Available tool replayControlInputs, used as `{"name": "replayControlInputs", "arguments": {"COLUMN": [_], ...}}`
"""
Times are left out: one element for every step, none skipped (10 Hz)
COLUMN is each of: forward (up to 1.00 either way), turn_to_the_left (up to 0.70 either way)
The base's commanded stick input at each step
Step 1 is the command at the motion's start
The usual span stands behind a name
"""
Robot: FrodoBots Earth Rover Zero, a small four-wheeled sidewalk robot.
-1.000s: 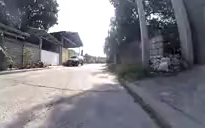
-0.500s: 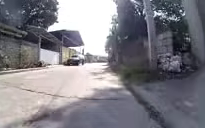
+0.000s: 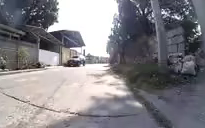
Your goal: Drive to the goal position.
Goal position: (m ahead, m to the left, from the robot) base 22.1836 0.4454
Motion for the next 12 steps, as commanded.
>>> {"name": "replayControlInputs", "arguments": {"forward": [1.0,1.0,1.0,1.0,1.0,1.0,1.0,1.0,1.0,1.0,1.0,1.0], "turn_to_the_left": [0.0,0.0,0.0,0.0,0.0,0.0,0.0,0.0,0.0,0.0,0.0,0.0]}}
